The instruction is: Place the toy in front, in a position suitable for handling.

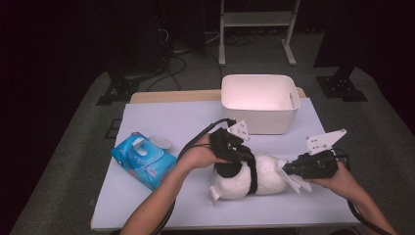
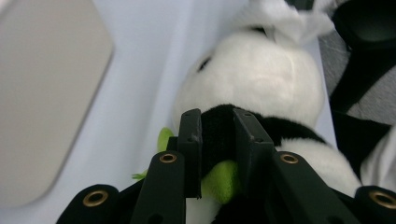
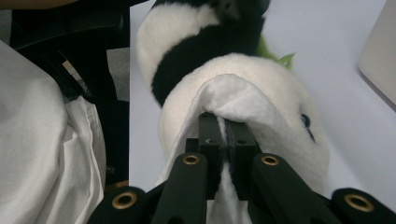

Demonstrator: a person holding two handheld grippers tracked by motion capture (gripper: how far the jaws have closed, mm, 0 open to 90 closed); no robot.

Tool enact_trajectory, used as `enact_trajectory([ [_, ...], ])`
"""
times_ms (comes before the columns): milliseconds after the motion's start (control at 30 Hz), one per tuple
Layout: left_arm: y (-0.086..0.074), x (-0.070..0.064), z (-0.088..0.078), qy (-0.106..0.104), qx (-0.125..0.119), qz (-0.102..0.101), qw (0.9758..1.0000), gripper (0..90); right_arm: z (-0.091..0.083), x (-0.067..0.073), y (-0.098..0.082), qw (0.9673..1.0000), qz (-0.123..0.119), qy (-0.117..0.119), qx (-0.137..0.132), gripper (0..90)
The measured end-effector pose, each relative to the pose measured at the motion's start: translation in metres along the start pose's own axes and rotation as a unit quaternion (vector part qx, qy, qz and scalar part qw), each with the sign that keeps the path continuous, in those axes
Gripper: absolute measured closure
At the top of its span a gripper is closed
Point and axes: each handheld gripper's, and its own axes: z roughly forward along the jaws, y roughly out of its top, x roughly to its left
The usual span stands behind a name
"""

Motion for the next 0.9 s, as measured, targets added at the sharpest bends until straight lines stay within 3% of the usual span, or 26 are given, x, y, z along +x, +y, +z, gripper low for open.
enact_trajectory([
  [133,-0.002,-0.005,-0.004,0.007,0.017,0.025,0.9995,73.3,0.013,0.0,0.002,0.9998,-0.003,0.017,0.009,86.6],
  [233,-0.009,-0.008,-0.007,-0.001,0.012,0.024,0.9996,72.9,0.013,0.001,0.009,0.9998,-0.009,0.017,0.006,86.6],
  [533,-0.017,-0.028,-0.009,-0.029,0.0,0.043,0.9986,71.2,0.016,-0.007,0.036,0.9993,-0.028,-0.011,0.022,86.5],
  [667,-0.016,-0.03,-0.009,-0.023,0.0,0.046,0.9987,71.3,0.024,-0.015,0.034,0.9989,-0.018,-0.009,0.043,86.5],
  [900,-0.007,-0.023,-0.008,-0.006,0.006,0.048,0.9988,73.0,0.026,-0.011,0.025,0.9992,-0.009,0.003,0.038,86.6],
])
